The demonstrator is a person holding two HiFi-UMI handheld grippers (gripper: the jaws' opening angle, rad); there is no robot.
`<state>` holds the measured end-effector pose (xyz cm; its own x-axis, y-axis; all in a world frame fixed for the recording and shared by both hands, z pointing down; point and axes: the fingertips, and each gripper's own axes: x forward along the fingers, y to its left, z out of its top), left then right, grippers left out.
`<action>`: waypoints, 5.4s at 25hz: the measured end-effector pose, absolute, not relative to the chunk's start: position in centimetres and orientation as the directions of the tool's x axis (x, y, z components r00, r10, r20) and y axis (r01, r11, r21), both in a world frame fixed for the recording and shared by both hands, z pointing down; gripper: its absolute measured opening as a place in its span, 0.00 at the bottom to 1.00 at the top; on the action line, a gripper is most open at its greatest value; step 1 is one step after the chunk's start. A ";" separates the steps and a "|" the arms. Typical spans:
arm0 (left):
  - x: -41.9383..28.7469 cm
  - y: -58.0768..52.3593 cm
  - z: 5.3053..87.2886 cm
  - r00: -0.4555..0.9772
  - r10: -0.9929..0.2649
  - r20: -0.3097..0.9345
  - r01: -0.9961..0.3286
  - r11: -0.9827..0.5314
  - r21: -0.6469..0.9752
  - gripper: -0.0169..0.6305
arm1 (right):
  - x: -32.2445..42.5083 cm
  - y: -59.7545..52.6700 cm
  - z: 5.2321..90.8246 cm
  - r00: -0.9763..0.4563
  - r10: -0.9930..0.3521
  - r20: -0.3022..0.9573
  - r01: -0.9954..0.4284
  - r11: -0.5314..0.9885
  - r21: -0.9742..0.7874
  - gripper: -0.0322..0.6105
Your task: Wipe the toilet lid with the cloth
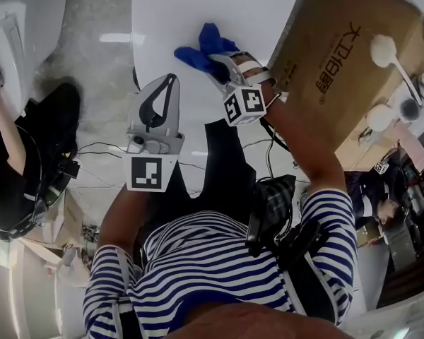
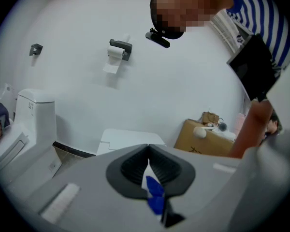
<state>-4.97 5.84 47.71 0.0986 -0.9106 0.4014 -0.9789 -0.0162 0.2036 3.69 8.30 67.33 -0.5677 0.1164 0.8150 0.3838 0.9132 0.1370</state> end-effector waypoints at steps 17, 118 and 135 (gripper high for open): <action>-2.9 7.8 47.1 0.134 -0.907 0.399 -0.977 -0.054 0.206 0.03 | 11.9 28.9 68.4 -0.423 0.411 0.808 0.606 0.791 -0.084 0.24; 0.1 6.8 47.1 0.163 -0.901 0.402 -0.977 -0.091 0.193 0.03 | 11.7 12.6 61.6 -0.676 0.049 0.735 0.228 0.963 0.145 0.24; 1.2 1.9 49.1 0.153 -0.884 0.442 -0.981 -0.081 0.178 0.03 | 7.5 -27.3 59.1 -0.665 -0.418 0.618 -0.010 0.833 0.553 0.24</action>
